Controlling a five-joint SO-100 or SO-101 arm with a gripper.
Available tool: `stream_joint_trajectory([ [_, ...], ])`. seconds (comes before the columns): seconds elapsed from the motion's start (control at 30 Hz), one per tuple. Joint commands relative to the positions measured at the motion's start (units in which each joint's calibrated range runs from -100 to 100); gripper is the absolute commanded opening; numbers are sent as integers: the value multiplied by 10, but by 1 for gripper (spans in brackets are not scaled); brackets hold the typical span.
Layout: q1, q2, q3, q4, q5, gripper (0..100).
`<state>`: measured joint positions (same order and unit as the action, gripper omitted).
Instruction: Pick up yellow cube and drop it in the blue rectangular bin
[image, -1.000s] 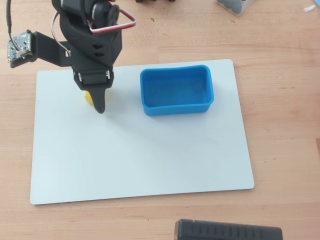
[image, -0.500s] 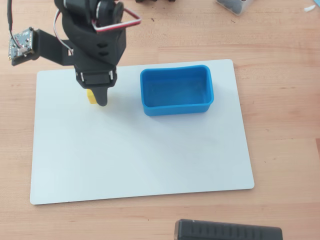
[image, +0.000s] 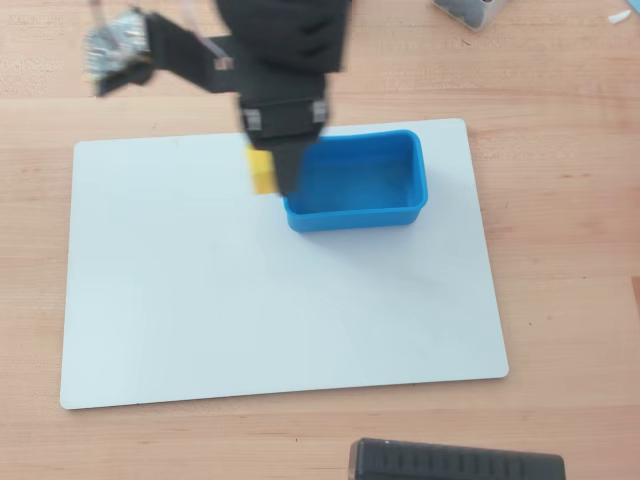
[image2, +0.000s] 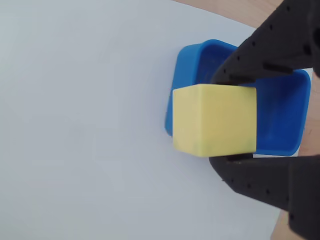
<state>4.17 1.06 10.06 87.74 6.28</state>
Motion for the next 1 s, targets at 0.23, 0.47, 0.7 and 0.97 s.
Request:
stream_joint_trajectory([
  [0.23,-158,-101,25,-32,-27,7],
  [0.47,-151,-138,96,-56,-27,7],
  [0.7,-149,-140,144,-84,-27,13],
  [0.97,-140,-153,148,-83,-27,17],
])
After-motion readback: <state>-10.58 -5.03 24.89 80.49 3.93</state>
